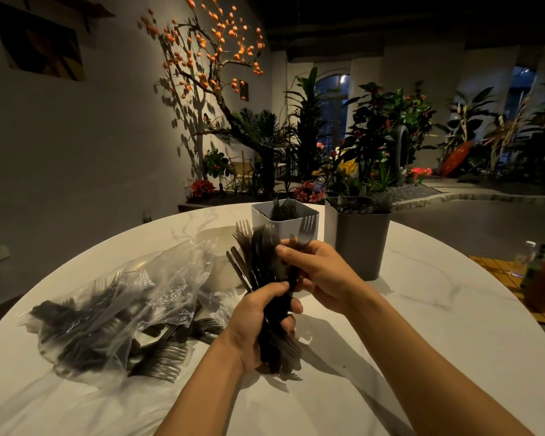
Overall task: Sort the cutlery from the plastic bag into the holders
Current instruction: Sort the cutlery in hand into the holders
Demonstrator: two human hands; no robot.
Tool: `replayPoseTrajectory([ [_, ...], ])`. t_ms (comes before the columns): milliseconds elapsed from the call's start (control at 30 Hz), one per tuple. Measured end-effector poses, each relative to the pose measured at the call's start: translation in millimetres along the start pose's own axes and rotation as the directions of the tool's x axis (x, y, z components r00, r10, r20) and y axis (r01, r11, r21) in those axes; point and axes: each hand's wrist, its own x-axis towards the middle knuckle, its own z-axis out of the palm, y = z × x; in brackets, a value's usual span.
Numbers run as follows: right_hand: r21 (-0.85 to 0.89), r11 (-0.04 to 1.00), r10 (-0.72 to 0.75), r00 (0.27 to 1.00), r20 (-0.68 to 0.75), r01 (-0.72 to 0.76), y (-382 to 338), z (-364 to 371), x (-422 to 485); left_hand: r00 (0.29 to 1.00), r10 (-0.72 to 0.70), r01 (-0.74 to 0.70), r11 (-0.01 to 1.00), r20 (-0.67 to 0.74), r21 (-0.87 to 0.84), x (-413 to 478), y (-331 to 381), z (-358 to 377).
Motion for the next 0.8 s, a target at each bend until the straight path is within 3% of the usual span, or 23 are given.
replayPoseTrajectory([
  [233, -0.071, 0.993, -0.103, 0.984, -0.145, 0.093, 2, 6, 0, 0.999, -0.036, 0.035, 0.998, 0.024, 0.049, -4, 0, 2],
  [633, 0.195, 0.976, -0.056, 0.979, -0.196, 0.094, -12, -7, 0, 0.995, -0.064, 0.057, 0.995, 0.083, 0.076, -4, -1, 1],
  [800, 0.451, 0.872, -0.041, 0.948, -0.315, 0.188, -25, -33, 0, 0.994, -0.070, 0.059, 0.990, 0.084, 0.127, -5, 0, -1],
])
